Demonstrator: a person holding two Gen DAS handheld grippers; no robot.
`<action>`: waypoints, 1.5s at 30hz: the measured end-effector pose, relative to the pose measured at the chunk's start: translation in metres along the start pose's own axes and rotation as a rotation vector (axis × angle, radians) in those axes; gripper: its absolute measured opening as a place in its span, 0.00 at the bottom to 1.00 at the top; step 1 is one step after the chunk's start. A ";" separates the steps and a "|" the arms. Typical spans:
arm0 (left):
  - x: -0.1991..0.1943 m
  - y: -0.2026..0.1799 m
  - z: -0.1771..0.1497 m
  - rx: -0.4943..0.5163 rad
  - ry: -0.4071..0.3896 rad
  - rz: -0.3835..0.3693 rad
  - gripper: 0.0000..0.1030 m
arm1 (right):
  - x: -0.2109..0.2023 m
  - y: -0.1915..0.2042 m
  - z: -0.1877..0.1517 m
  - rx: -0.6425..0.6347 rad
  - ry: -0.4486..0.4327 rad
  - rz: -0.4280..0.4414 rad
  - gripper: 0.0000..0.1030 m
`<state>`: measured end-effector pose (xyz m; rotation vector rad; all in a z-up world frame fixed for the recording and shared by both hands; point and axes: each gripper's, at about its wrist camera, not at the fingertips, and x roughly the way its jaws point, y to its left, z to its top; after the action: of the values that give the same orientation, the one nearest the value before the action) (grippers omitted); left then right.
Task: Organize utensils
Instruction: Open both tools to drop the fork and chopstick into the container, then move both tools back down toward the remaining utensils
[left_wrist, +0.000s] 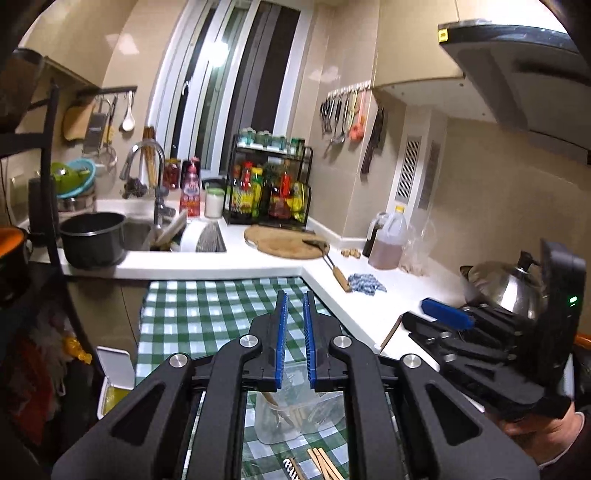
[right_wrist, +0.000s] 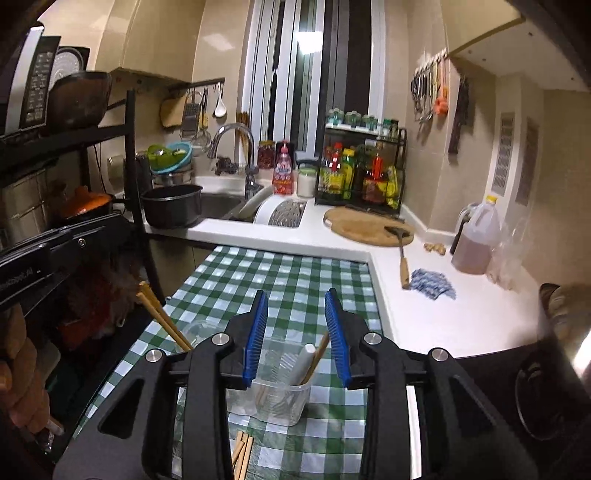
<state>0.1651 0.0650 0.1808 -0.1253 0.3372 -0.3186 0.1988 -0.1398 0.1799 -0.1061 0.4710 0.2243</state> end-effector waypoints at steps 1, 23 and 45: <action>-0.007 -0.001 0.001 0.004 -0.011 0.004 0.09 | -0.011 -0.002 0.001 0.003 -0.015 0.000 0.32; -0.099 -0.012 -0.148 -0.012 0.141 0.143 0.09 | -0.108 -0.009 -0.152 0.152 0.087 0.140 0.05; -0.083 -0.015 -0.218 -0.090 0.265 0.161 0.09 | -0.033 0.044 -0.264 0.133 0.448 0.197 0.10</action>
<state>0.0115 0.0633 0.0050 -0.1441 0.6207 -0.1605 0.0440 -0.1436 -0.0405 0.0224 0.9428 0.3641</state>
